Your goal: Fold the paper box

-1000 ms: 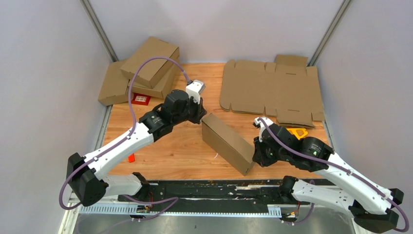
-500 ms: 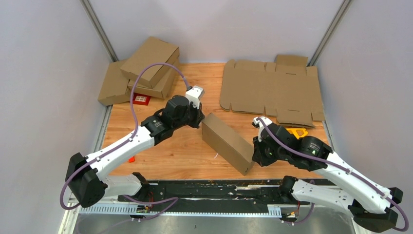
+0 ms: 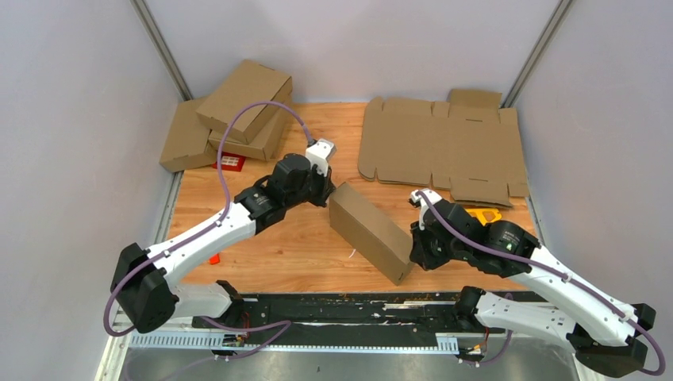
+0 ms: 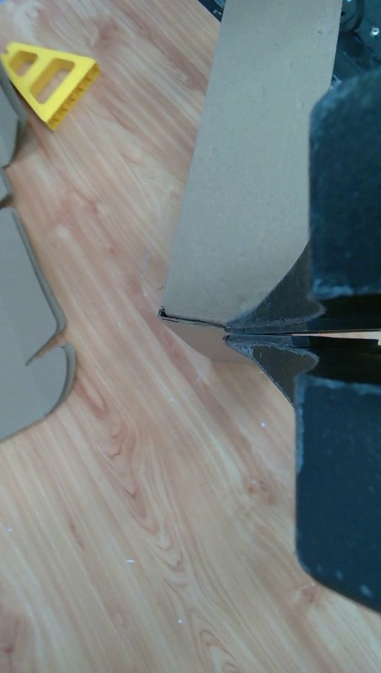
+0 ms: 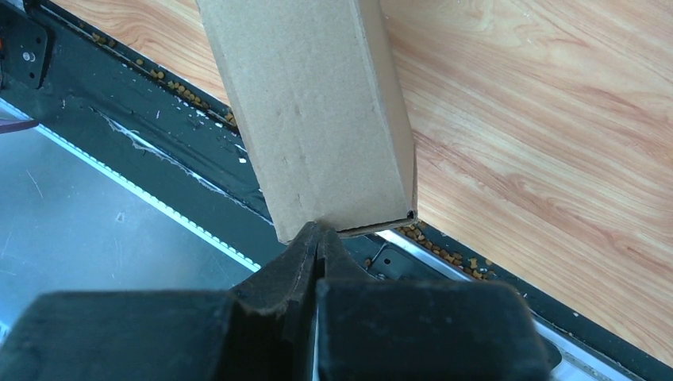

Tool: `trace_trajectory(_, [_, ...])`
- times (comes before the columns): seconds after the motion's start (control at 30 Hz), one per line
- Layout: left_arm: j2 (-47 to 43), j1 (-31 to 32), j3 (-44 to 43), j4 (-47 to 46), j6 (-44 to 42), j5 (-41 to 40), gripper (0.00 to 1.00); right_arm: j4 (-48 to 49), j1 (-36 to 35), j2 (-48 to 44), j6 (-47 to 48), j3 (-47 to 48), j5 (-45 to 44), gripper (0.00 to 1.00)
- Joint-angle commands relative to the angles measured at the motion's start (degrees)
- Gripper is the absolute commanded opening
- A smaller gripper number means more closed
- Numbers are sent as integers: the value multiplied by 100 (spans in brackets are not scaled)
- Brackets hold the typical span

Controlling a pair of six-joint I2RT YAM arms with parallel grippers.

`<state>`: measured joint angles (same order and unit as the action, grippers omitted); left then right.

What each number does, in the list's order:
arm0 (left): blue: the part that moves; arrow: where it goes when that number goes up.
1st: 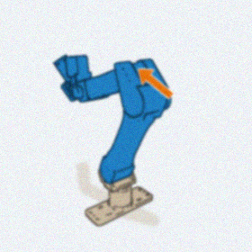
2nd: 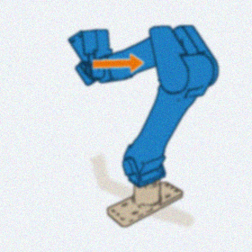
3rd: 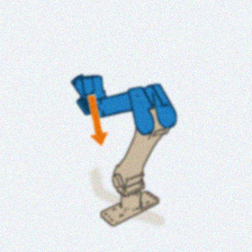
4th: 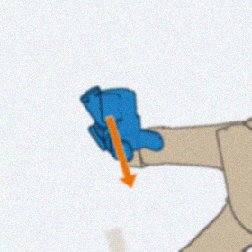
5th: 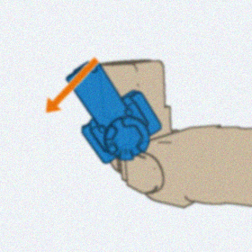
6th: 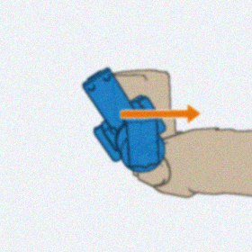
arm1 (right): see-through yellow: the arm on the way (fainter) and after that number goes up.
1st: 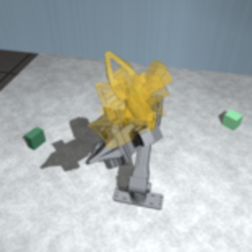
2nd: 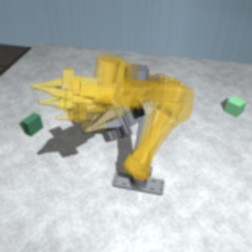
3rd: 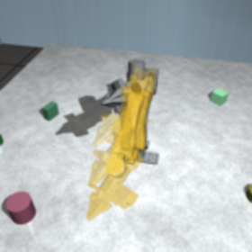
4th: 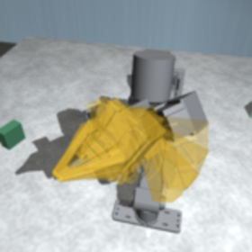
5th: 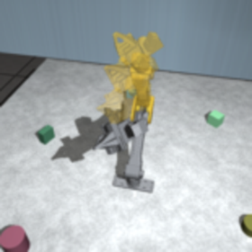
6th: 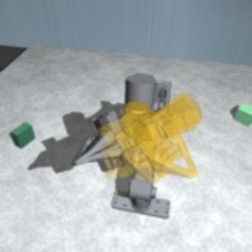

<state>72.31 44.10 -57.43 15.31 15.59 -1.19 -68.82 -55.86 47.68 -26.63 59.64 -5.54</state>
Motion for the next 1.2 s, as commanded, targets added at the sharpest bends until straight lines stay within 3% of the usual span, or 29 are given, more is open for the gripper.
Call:
trace_trajectory(0.0, [-17,-6,764,-338,95,186,0,8,-31,113,143,12,-166,0])
trace_trajectory(0.23, [-238,-33,227,154,-78,-45,0,-50,-30,71,200,176,-277,1])
trace_trajectory(0.4, [-248,-32,-361,283,-155,68,0,14,-30,-60,402,522,-314,20])
trace_trajectory(0.6, [-37,-33,-92,-213,-67,413,0,18,-26,-77,523,853,-291,27])
trace_trajectory(0.73, [59,-33,437,-307,-58,389,0,77,-23,-140,573,814,-272,58])
trace_trajectory(0.87, [-131,-40,854,-419,5,311,0,268,-29,-131,826,797,-255,99])
trace_trajectory(1.0, [-424,-41,715,-194,-9,294,1,450,-26,273,1114,917,-244,100])
trace_trajectory(1.17, [-873,-39,526,33,-6,264,11,566,-62,1252,1397,1057,-779,100])
